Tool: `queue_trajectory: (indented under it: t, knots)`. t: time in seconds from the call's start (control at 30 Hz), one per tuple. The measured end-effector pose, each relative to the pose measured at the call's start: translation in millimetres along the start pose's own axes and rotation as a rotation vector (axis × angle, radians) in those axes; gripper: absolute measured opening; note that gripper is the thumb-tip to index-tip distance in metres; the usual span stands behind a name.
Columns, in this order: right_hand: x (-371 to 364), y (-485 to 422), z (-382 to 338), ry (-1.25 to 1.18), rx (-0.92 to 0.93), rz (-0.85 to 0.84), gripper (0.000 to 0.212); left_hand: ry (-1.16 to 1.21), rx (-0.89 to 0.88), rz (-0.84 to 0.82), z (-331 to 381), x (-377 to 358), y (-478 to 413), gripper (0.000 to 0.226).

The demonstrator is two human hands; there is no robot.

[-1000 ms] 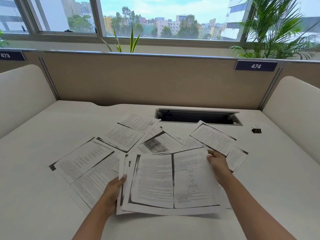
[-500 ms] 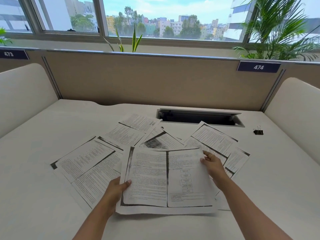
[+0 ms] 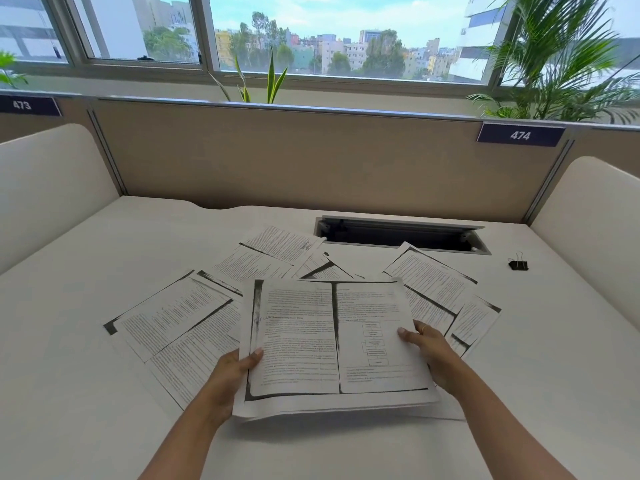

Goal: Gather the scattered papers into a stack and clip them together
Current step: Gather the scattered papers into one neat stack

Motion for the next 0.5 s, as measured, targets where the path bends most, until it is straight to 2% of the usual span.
queue_trajectory:
  t: [0.2, 0.4, 0.5]
  knots:
    - [7.2, 5.1, 8.7, 0.004, 0.018, 0.014, 0.021, -0.053, 0.013, 0.074, -1.9, 9.5, -3.3, 0.013]
    - [22.5, 8.4, 17.2, 0.013, 0.019, 0.1, 0.018, -0.257, -0.104, 0.324, 15.0, 34.4, -5.0, 0.023]
    - [26.4, 10.0, 22.2, 0.045, -0.004, 0.128, 0.018, -0.449, -0.17, 0.43, 32.8, 42.8, -8.5, 0.029]
Point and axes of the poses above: each hand's wrist, its own y-axis away from the middle knuckle, its own x-axis out of the back of the hand, z = x × y, the point moved 6 cm from there along -y, towards the middle knuckle, and after that the axes turned 8 degrees about -z, right-handed, at the moved point
